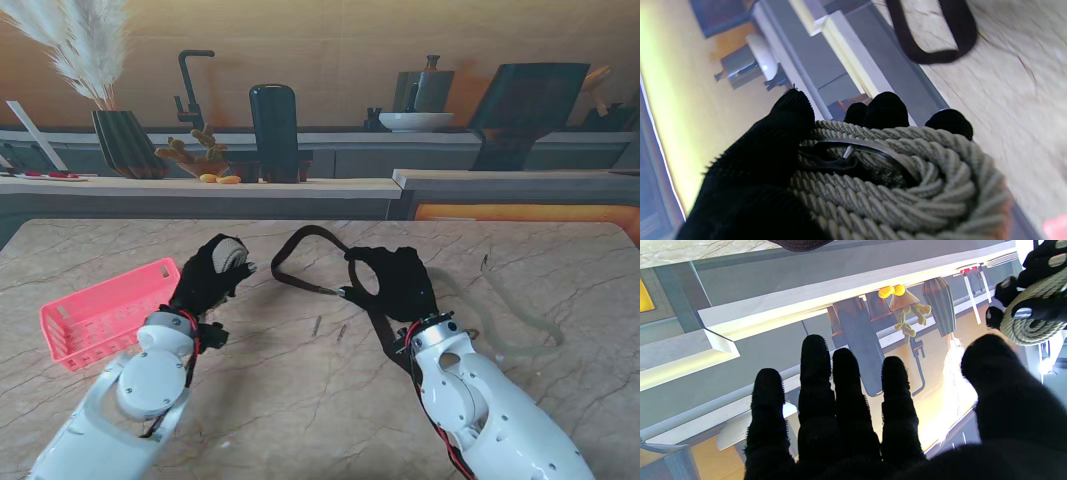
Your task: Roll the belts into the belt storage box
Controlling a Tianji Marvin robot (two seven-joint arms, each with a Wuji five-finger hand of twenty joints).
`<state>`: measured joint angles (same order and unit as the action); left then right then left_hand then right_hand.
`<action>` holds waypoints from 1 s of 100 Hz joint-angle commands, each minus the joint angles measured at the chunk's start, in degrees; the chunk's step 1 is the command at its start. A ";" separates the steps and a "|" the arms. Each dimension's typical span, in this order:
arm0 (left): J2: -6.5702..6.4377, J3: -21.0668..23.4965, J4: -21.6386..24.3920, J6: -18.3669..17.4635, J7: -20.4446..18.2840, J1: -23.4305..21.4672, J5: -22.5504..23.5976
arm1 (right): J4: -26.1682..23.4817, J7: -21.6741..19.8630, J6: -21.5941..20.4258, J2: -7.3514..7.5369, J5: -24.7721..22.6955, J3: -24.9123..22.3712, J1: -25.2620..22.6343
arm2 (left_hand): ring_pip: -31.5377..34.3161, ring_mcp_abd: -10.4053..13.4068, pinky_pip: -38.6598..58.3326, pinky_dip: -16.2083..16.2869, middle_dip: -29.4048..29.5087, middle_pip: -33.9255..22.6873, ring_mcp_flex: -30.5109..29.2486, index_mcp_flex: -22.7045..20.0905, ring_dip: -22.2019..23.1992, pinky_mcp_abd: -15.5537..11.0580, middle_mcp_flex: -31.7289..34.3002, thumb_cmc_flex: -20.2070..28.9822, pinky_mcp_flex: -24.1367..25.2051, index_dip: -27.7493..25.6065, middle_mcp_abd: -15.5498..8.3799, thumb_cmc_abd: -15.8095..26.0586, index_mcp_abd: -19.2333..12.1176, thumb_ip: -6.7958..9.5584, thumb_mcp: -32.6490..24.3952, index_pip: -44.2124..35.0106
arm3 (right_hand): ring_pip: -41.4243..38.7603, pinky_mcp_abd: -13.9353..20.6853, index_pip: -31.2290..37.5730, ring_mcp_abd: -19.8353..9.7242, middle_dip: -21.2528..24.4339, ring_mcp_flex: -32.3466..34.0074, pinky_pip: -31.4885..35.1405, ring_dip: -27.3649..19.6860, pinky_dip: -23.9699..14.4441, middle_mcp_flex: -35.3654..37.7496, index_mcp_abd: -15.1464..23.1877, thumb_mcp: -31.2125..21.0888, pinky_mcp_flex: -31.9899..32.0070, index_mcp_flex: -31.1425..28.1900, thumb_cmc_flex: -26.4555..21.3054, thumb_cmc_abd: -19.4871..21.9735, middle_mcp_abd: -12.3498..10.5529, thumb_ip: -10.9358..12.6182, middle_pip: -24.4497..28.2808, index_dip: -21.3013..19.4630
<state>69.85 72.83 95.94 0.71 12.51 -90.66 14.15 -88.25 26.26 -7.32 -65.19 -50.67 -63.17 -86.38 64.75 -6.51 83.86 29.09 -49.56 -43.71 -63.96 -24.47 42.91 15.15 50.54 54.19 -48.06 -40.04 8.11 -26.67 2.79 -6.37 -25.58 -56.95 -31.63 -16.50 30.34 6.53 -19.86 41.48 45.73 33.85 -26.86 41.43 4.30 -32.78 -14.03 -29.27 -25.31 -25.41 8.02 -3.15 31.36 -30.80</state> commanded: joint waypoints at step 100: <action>-8.38 2.30 -14.11 15.78 -12.55 7.61 40.30 | 1.09 -4.10 2.58 0.40 0.42 0.47 0.56 | -0.13 -5.55 13.31 8.18 -5.10 2.19 7.34 -2.72 0.21 2.81 -0.08 4.18 5.60 -4.47 1.31 4.25 -2.27 1.29 -0.57 -0.40 | -1.61 -0.23 1.63 -0.55 -0.31 0.05 -1.11 1.40 -1.31 0.68 2.62 4.54 0.54 -2.56 -2.91 5.27 -0.02 2.70 0.25 -0.73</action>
<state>61.62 75.34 82.44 16.34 0.47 -83.75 54.86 -87.05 22.34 -5.03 -64.65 -50.29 -62.89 -85.78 64.29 -11.05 86.34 33.06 -53.34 -42.45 -58.05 -27.21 42.10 19.67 51.65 54.51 -40.08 -43.14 9.99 -26.44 2.71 -6.36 -25.38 -55.88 -32.30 -16.50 31.75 6.47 -19.86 41.49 45.72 34.46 -26.90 41.48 5.67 -29.33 -14.01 -31.25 -27.62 -23.16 8.02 -3.09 31.36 -30.97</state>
